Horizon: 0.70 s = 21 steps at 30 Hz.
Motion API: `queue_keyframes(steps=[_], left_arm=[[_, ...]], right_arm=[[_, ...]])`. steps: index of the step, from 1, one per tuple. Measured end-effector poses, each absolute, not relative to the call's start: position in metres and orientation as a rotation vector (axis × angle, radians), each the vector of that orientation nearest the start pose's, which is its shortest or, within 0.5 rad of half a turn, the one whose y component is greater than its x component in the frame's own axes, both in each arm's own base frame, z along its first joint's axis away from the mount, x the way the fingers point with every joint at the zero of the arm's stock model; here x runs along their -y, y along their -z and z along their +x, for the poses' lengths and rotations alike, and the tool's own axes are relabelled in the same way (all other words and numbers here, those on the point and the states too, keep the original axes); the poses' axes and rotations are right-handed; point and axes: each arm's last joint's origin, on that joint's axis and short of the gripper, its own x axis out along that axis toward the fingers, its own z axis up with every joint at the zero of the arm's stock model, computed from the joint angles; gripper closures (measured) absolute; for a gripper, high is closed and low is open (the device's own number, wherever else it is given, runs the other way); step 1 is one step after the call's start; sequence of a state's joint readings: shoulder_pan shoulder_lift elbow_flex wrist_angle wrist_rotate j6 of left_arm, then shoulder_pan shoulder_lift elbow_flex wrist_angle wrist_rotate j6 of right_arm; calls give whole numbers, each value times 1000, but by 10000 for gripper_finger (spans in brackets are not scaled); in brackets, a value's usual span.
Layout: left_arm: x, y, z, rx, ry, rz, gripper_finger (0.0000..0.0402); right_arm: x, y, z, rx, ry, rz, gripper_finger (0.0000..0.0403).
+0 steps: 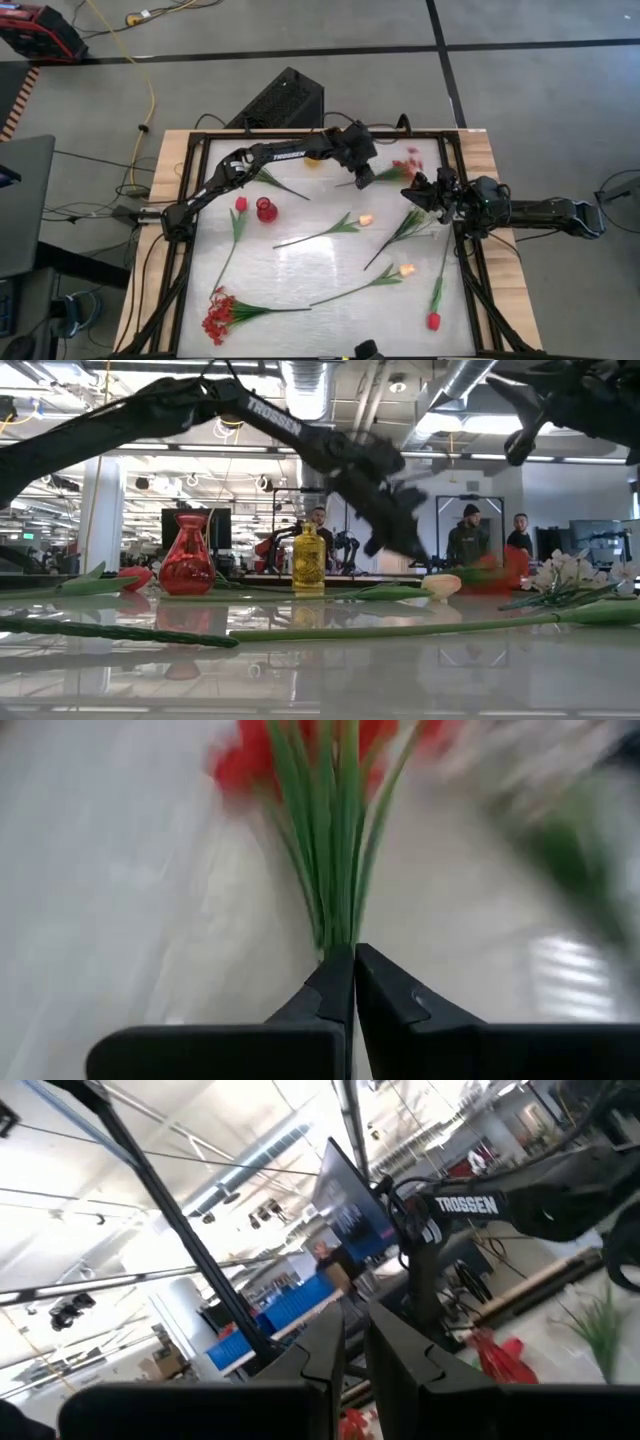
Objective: Sort flowers into vase by color
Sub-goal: Put the top red flowers into the red flower vase
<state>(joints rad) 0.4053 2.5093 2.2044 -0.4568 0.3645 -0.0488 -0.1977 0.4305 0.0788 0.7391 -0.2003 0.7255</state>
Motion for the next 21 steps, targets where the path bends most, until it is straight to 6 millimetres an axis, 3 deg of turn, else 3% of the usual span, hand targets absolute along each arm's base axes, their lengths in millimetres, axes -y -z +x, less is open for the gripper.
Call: queue_keyframes(steps=[6, 11, 15, 17, 21], left_arm=[[-205, -235, 502, -590, 46, -360, 401], [-201, -254, 495, -593, -4, -356, 401], [-180, -231, 502, -726, -44, -329, 383], [-168, -212, 507, -813, -98, -276, 361], [-156, -194, 517, -840, -160, -218, 307]], right_arm=[[18, -227, 116, 415, -160, 625, 332], [17, -228, 116, 424, -166, 622, 332], [17, -228, 116, 421, -165, 621, 332], [18, -227, 116, 419, -159, 621, 332], [19, -227, 116, 417, -149, 620, 332]])
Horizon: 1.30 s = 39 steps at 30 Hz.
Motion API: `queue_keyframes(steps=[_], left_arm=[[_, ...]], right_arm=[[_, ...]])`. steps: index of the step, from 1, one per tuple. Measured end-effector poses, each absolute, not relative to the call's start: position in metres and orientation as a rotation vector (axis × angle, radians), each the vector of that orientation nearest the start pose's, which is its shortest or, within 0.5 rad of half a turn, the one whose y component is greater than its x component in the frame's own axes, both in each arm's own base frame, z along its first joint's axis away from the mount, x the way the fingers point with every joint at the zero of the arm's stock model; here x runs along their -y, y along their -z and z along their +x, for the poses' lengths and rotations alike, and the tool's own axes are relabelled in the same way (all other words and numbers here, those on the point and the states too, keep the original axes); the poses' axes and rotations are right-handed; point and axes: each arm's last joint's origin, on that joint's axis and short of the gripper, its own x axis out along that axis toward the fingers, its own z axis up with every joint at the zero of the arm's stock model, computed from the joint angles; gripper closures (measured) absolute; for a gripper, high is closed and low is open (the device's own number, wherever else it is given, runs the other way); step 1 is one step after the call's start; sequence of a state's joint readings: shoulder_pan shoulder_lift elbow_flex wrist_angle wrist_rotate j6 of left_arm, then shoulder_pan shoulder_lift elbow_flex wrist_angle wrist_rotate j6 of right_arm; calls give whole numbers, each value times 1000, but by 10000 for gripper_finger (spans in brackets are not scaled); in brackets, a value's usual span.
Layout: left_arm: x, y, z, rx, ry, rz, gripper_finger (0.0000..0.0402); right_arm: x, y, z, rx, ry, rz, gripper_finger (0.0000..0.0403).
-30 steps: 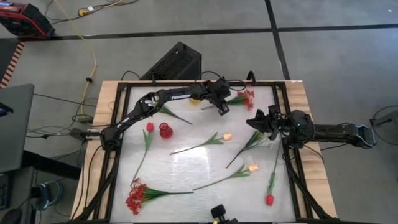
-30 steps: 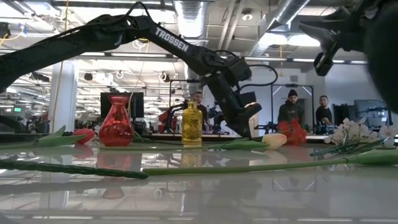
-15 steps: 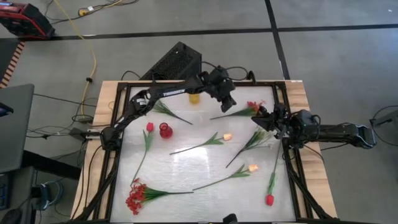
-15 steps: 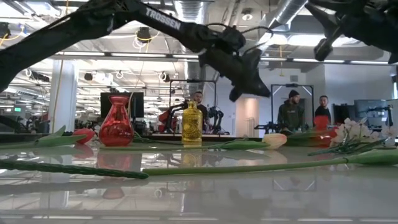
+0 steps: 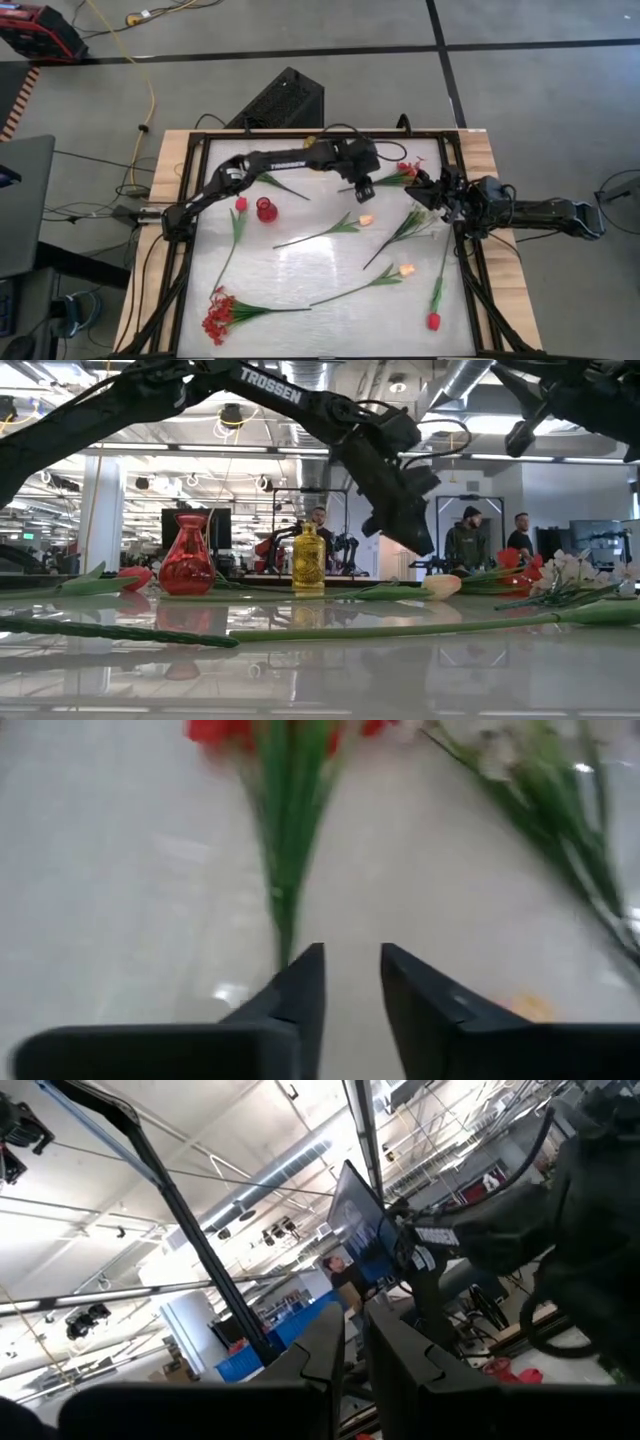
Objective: Sort flowers into vase by color
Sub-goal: Put the top red flowers into the red flower vase
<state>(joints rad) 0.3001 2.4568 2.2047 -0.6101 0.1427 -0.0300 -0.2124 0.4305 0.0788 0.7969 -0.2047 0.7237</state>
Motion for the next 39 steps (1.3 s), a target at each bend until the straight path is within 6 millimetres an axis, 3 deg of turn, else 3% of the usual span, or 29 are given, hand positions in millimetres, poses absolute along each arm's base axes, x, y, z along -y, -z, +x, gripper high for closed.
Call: queue_keyframes(steps=[5, 7, 11, 13, 19, 24, 28, 31, 37, 39], left_arm=[[-149, -161, 526, -902, -297, -103, 244], [-148, -157, 526, -912, -299, -97, 229], [-152, -148, 525, -903, -248, -148, 223], [-153, -131, 524, -956, -232, -166, 227], [-146, -123, 523, -1011, -251, -120, 276], [-149, -125, 522, -1021, -224, -157, 384], [-152, -140, 521, -1019, -188, -194, 396], [-148, -163, 520, -989, -141, -216, 398], [-155, -252, 504, -782, -170, -227, 400], [-161, -269, 495, -733, -189, -254, 400]], right_arm=[[20, -227, 116, 413, -144, 618, 332], [20, -226, 116, 411, -144, 619, 332], [20, -226, 116, 409, -144, 620, 332], [20, -226, 117, 403, -142, 623, 332], [20, -226, 116, 404, -141, 622, 332], [20, -226, 116, 406, -140, 622, 332], [20, -227, 116, 416, -144, 619, 332], [20, -227, 116, 422, -146, 617, 332], [20, -233, 115, 450, -157, 609, 332], [20, -237, 114, 462, -164, 605, 332]])
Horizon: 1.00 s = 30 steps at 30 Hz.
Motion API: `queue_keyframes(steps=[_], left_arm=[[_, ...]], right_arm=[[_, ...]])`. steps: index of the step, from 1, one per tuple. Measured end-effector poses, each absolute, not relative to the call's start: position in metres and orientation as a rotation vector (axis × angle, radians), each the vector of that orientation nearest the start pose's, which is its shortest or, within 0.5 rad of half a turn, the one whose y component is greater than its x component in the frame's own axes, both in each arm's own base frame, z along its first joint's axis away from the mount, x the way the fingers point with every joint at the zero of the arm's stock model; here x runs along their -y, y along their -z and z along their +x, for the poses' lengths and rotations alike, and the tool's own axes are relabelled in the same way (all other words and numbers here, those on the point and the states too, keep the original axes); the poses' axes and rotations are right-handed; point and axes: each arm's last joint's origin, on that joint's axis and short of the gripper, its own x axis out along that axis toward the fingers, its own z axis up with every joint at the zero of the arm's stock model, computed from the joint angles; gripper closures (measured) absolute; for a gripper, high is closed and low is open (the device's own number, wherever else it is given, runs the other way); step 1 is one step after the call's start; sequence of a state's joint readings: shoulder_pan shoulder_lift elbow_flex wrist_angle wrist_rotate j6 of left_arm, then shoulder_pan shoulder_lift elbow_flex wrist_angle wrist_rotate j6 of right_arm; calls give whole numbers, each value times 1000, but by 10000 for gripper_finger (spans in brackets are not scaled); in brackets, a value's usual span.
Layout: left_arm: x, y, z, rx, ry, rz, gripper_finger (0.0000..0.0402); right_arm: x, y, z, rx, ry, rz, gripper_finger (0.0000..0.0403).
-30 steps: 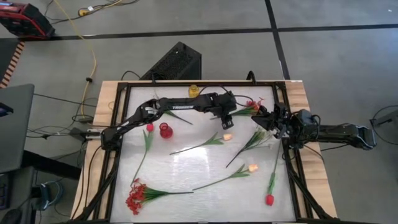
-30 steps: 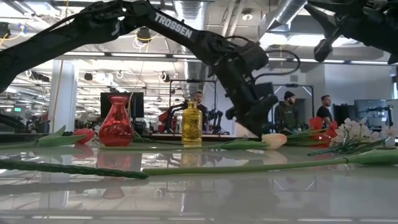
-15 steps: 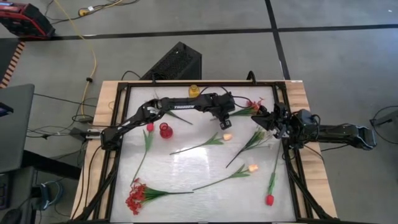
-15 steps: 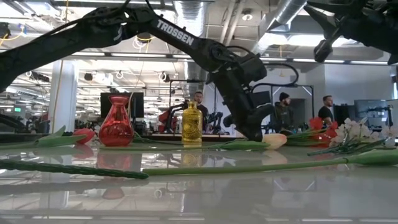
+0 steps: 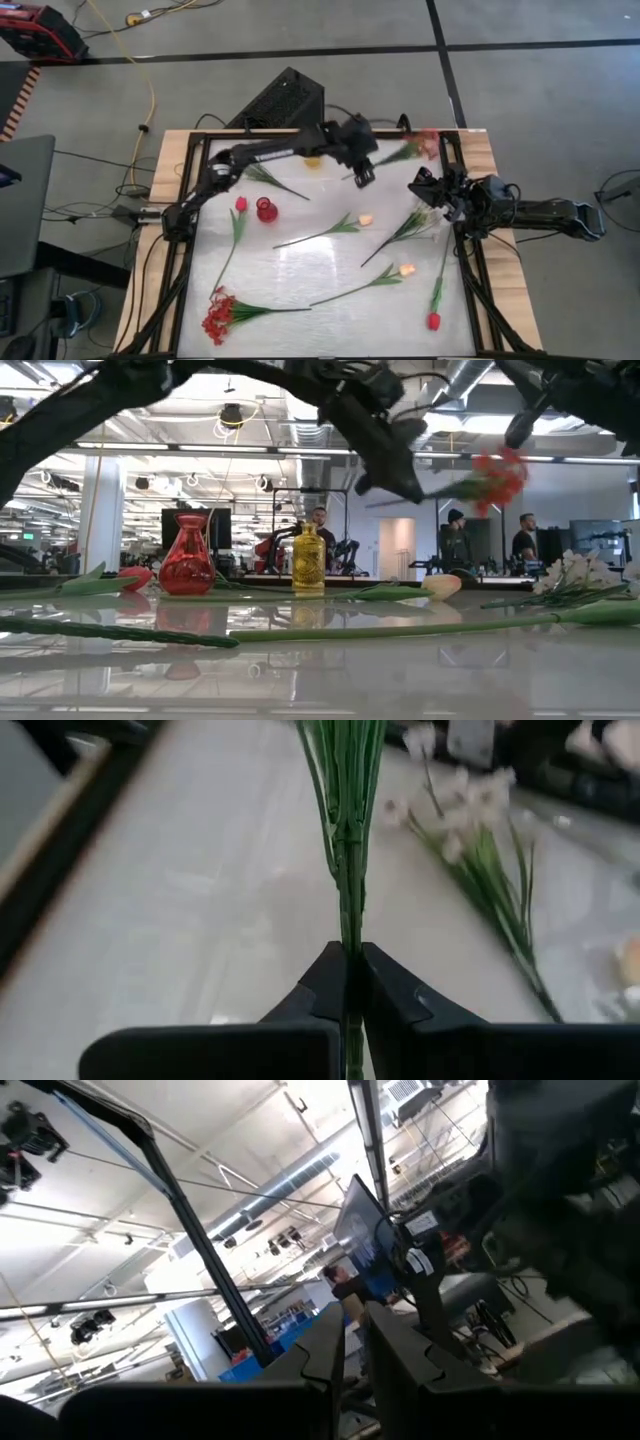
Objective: Sort flowers into vase by color
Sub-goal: Put the top red flowers into the red flower vase
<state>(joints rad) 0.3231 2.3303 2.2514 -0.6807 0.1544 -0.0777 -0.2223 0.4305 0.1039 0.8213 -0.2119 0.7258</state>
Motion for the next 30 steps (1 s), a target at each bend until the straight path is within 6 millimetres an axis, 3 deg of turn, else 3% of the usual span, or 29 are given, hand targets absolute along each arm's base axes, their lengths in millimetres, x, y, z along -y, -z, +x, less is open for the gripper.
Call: queue_keyframes(steps=[4, 9, 14, 17, 21, 24, 28, 30], left_arm=[[-169, -291, 473, -678, -237, -263, 401], [-167, -330, 429, -497, -281, -246, 401], [-163, -327, 375, -151, -323, -283, 401], [-166, -316, 335, 139, -349, -269, 401], [-179, -269, 298, 354, -443, -234, 401], [-189, -249, 287, 429, -452, -198, 401], [-207, -224, 287, 364, -402, -207, 401], [-214, -220, 289, 355, -381, -191, 401]], right_arm=[[19, -245, 114, 471, -199, 591, 332], [17, -248, 114, 471, -219, 556, 332], [17, -247, 116, 473, -182, 534, 332], [19, -245, 118, 468, -147, 535, 332], [20, -243, 121, 455, -112, 545, 332], [22, -240, 125, 437, -90, 553, 332], [23, -237, 129, 419, -56, 565, 332], [24, -235, 131, 408, -51, 571, 332]])
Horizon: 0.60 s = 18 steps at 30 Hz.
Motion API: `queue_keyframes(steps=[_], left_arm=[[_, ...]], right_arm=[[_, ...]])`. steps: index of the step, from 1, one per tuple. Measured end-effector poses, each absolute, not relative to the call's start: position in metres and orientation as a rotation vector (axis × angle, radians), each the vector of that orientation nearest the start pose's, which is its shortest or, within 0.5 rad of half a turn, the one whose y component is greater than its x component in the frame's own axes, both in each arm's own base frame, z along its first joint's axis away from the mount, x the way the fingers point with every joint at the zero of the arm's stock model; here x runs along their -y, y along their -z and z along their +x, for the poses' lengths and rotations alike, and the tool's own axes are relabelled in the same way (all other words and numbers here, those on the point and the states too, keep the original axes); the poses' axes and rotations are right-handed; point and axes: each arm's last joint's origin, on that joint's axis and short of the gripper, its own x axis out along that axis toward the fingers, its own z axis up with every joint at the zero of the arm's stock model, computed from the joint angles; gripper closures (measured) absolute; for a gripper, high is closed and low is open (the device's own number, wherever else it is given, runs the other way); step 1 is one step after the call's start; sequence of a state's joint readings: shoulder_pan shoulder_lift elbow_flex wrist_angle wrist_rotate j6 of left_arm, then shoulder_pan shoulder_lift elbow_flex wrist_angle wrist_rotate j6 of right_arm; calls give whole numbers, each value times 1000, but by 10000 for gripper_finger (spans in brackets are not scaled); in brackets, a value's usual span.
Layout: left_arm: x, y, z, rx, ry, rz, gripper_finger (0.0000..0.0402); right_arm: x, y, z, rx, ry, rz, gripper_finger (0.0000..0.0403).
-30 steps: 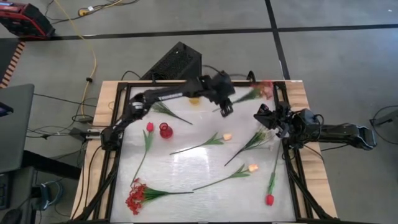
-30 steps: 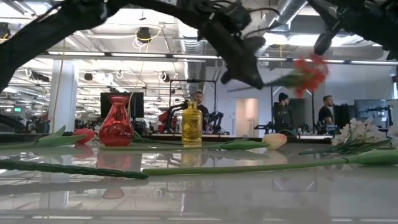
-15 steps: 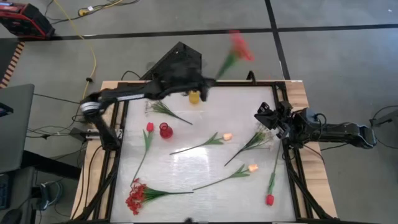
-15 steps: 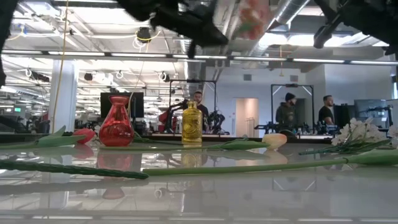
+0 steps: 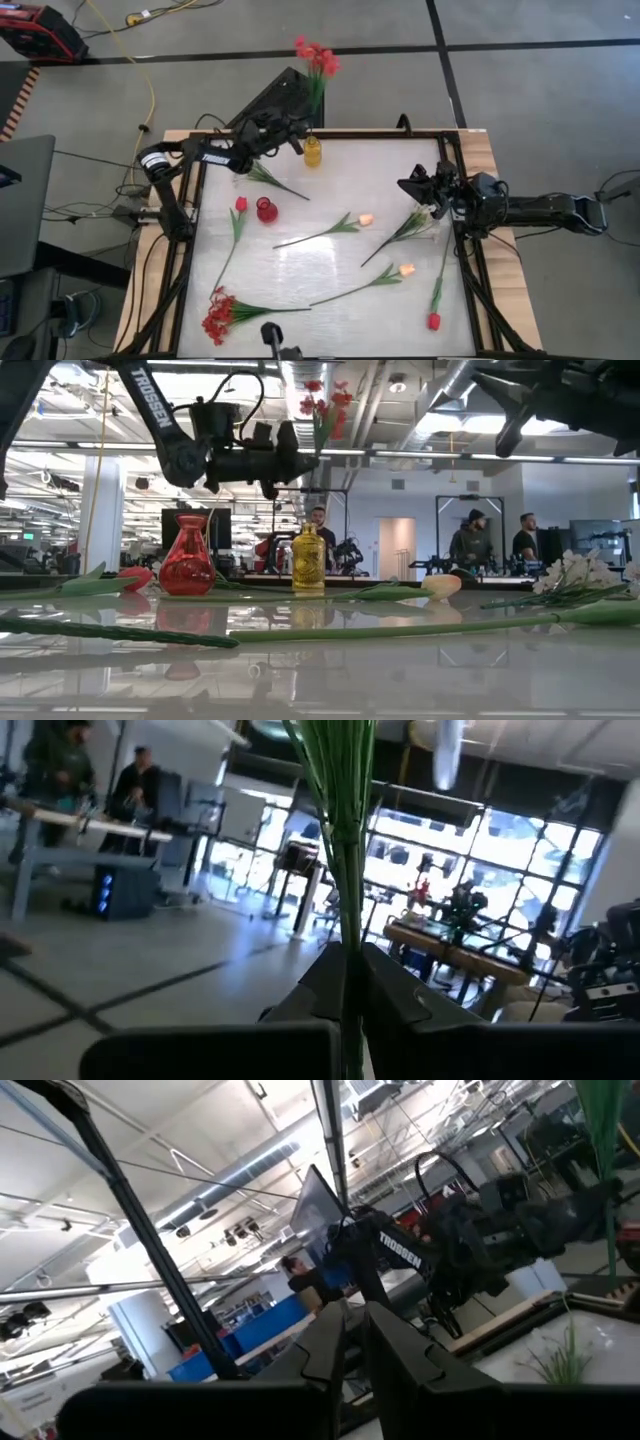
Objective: Sort flowers into vase by color
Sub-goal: Put the top red flowers into the red flower vase
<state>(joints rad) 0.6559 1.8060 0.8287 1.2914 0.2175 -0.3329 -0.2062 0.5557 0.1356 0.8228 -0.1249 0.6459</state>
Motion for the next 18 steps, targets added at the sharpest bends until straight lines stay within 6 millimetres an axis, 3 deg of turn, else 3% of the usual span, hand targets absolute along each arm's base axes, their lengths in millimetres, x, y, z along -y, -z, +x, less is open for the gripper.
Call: queue_keyframes(steps=[6, 18], left_arm=[[-228, -215, 287, 328, -387, -162, 401], [-231, -210, 287, 246, -396, -103, 401]], right_arm=[[24, -234, 132, 398, -52, 599, 332], [25, -233, 133, 409, -6, 609, 332]])
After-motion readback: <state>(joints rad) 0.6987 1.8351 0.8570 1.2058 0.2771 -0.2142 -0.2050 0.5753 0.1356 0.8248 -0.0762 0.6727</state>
